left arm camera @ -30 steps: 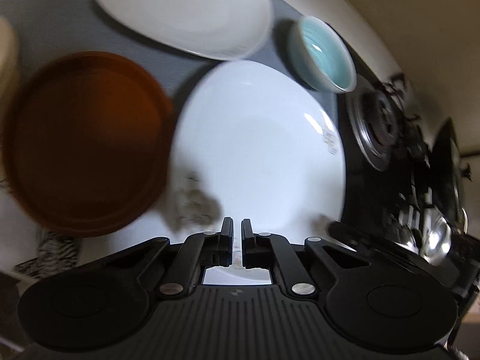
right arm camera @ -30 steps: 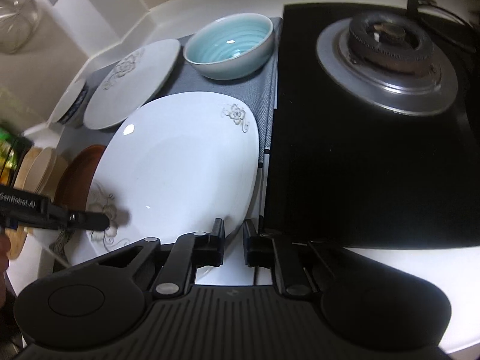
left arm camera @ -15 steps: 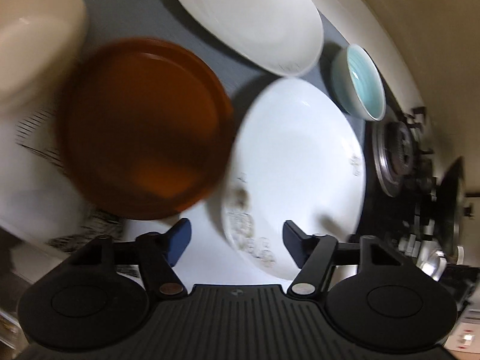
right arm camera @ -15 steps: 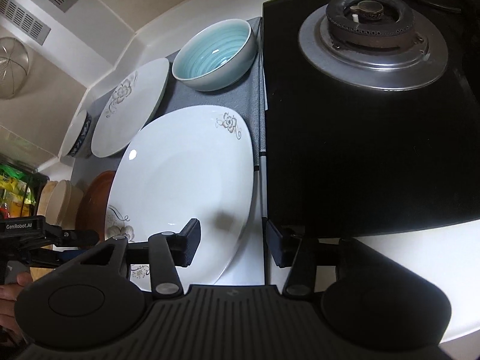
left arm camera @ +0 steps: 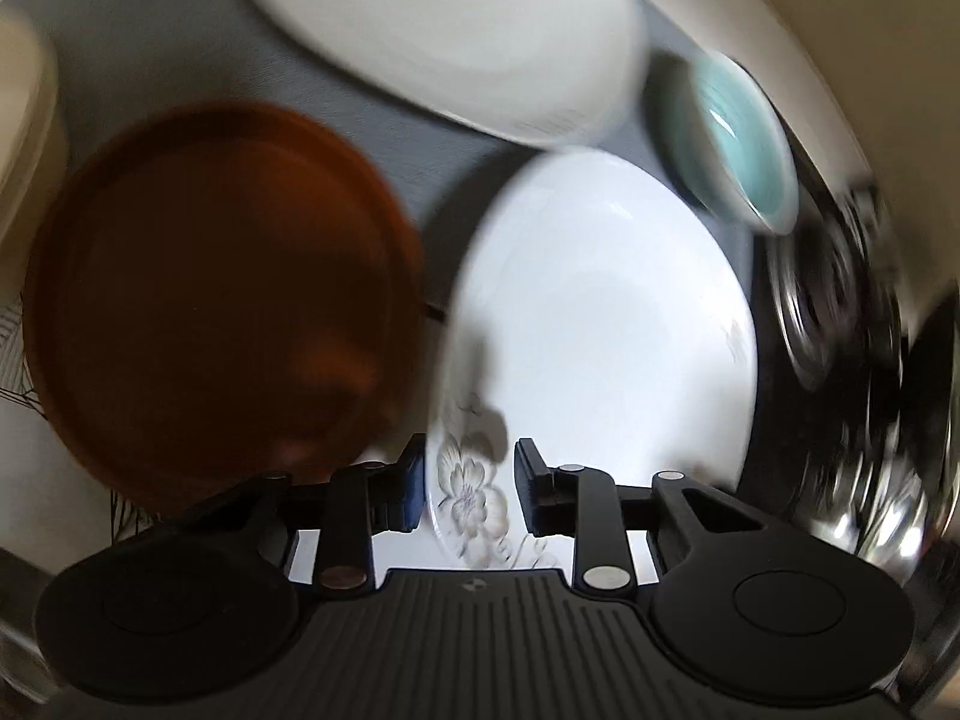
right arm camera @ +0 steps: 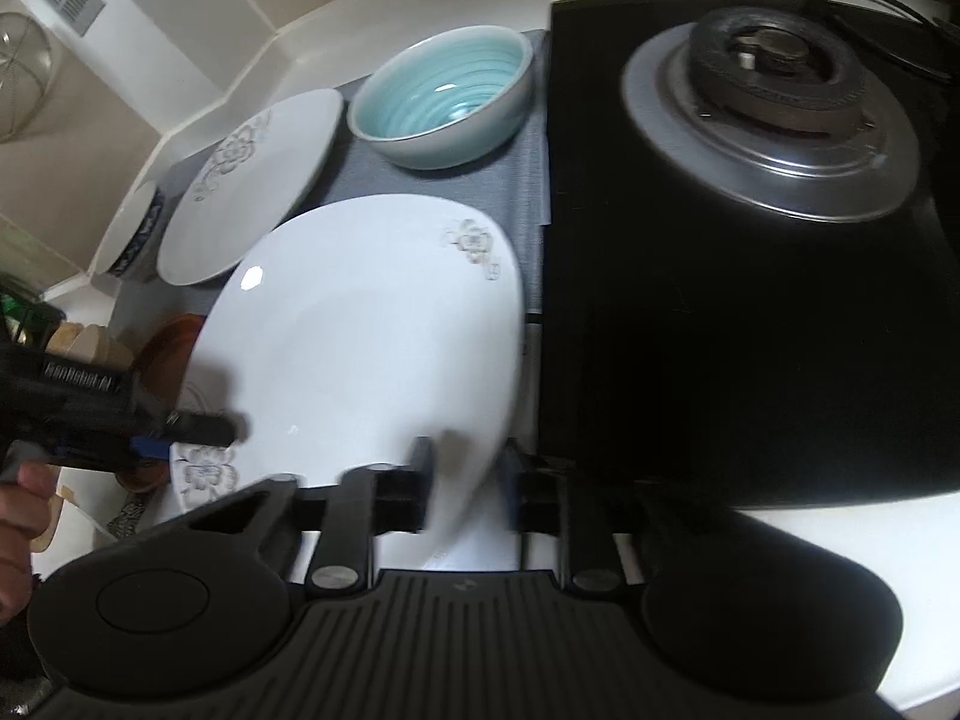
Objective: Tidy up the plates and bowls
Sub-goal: 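Lift the white square plate with both grippers toward the other white plate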
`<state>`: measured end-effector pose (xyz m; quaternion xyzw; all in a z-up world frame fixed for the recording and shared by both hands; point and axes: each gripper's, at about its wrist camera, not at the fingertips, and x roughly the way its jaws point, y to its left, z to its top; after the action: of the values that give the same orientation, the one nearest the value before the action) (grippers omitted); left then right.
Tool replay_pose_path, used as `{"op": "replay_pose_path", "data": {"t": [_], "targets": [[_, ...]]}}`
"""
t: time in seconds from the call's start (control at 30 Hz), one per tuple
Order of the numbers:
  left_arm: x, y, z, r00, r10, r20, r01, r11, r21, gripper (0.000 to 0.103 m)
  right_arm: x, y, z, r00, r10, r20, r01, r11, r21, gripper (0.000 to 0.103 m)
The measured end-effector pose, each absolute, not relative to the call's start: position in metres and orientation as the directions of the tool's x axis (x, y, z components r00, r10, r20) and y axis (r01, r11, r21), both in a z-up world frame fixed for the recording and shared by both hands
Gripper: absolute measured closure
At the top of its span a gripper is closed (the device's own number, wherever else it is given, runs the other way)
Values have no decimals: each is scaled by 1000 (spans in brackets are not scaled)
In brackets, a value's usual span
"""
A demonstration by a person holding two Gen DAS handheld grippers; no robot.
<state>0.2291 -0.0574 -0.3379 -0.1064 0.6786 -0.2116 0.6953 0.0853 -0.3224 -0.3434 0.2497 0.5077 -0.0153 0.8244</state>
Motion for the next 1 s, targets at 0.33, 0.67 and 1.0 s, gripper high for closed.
{"op": "replay_pose_path", "data": {"t": [0.33, 0.67, 1.0], "targets": [[220, -71, -352, -53, -429, -902, 211, 878, -430, 72, 73, -342, -349, 505, 236, -830, 264, 873, 409, 93], [253, -86, -347, -15, -402, -916, 248, 886, -393, 63, 96, -370, -373, 536, 347, -769, 358, 732, 580, 89], [255, -74, -351, -26, -447, -894, 252, 863, -438, 67, 91, -389, -388, 526, 484, -699, 315, 652, 689, 89]]}}
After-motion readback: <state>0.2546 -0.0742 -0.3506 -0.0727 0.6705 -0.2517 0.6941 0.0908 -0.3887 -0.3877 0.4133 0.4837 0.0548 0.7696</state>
